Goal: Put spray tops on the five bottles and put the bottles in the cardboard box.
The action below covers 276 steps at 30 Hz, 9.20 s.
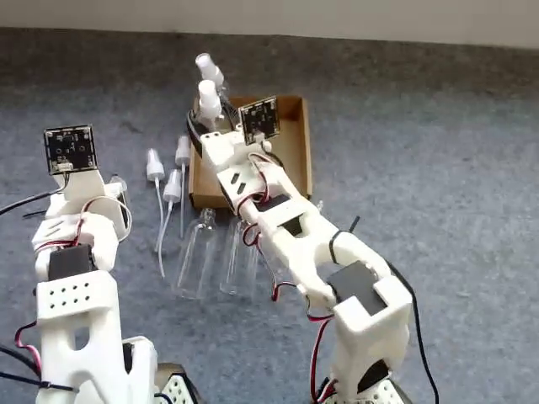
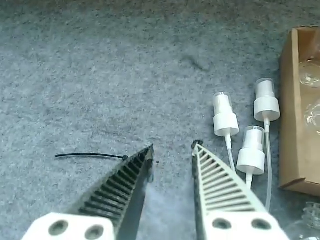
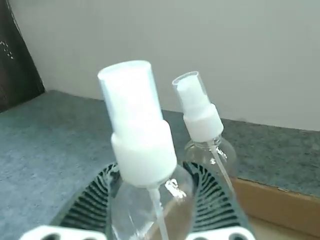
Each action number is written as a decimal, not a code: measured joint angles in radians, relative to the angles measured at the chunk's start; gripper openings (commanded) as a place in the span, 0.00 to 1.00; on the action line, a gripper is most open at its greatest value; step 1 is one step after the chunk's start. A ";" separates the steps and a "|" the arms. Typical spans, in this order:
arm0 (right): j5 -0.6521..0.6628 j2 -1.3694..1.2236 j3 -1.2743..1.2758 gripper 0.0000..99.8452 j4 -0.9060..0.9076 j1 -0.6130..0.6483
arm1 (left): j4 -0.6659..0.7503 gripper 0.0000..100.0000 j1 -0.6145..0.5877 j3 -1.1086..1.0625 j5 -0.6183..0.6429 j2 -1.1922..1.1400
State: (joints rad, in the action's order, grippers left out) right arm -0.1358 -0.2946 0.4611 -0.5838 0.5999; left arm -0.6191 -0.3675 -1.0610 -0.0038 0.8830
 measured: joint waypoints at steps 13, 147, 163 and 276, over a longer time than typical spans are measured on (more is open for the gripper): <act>0.000 -0.204 -0.147 0.00 -0.015 -0.034 | 0.000 0.13 0.000 0.000 0.000 0.000; -0.239 0.493 0.003 0.33 1.735 -0.192 | 0.000 0.13 0.031 -0.031 0.000 0.000; -0.084 0.359 0.066 0.10 1.656 -0.258 | 0.000 0.13 0.031 -0.031 0.000 0.000; 1.025 -0.051 -0.466 0.22 1.995 -0.954 | 0.000 0.13 0.074 -0.031 0.000 0.000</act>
State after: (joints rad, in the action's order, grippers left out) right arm 0.8892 -0.3452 -0.0054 1.4108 -0.3544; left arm -0.6191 -0.2938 -1.0917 -0.0038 0.8830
